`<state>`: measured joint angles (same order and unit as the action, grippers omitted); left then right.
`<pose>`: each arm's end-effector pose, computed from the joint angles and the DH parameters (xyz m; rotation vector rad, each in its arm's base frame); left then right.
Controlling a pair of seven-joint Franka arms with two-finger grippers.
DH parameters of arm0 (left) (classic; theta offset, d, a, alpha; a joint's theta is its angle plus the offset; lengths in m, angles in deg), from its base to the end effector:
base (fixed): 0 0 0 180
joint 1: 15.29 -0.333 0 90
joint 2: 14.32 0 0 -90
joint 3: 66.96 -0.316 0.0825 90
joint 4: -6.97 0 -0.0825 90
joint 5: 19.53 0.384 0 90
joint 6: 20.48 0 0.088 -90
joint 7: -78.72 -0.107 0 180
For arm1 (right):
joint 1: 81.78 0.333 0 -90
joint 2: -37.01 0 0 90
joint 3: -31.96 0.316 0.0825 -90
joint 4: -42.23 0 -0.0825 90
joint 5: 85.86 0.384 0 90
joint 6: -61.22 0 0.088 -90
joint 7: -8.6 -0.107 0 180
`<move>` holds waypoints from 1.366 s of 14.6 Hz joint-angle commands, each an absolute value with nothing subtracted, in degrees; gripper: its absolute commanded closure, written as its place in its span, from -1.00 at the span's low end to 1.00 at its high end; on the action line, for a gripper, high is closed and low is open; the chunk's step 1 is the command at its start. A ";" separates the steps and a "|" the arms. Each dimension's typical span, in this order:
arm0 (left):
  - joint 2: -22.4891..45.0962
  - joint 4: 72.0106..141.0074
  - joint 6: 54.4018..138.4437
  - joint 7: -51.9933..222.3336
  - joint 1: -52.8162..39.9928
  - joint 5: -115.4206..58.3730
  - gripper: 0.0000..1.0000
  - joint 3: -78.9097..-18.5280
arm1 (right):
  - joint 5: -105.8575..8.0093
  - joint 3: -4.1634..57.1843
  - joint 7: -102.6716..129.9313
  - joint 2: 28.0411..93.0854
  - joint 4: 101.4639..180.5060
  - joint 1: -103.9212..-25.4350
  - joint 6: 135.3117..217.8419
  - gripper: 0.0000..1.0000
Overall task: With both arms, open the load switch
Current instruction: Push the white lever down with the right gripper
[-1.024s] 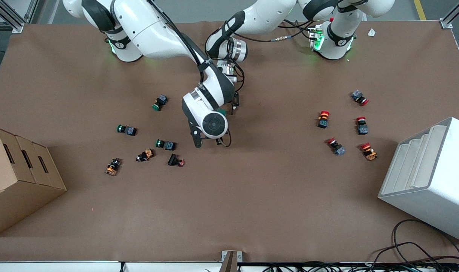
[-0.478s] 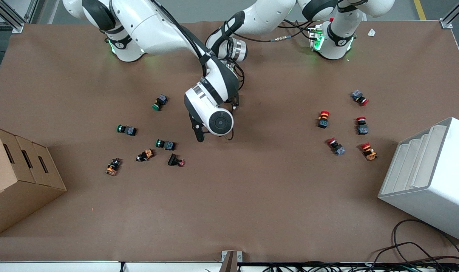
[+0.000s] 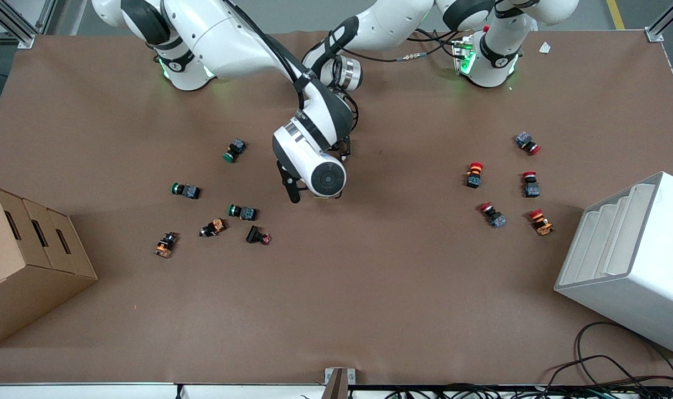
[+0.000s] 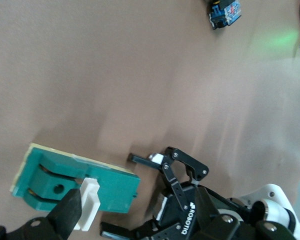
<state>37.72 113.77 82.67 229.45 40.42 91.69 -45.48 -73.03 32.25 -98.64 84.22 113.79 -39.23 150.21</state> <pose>0.2070 -0.5562 0.0519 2.5188 -0.1254 1.7893 0.4892 0.4855 0.2405 2.2093 -1.4799 -0.4779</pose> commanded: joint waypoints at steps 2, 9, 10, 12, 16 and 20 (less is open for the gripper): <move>40.70 112.09 82.97 229.10 40.70 92.26 -1.00 -45.78 | -72.06 33.54 -98.10 83.50 115.09 -38.62 149.99 -1.00; 41.05 112.27 82.36 229.28 40.70 92.26 -1.00 -45.77 | -72.76 33.45 -98.01 83.68 118.16 -36.95 150.95 -1.00; 41.23 112.27 82.27 229.28 40.70 92.18 -1.00 -45.77 | -72.85 33.37 -98.01 83.59 119.03 -36.95 151.65 -1.00; 41.23 112.27 82.27 229.36 40.70 92.18 -1.00 -45.77 | -73.72 33.37 -98.01 83.68 120.18 -36.87 152.71 -1.00; 41.32 112.00 82.36 229.36 40.70 92.26 -1.00 -45.77 | -73.90 33.37 -98.01 83.51 120.27 -36.69 152.72 -1.00; 41.14 112.18 82.18 228.84 40.70 92.18 -1.00 -45.77 | -74.25 33.01 -94.52 80.44 119.48 -38.96 151.75 -1.00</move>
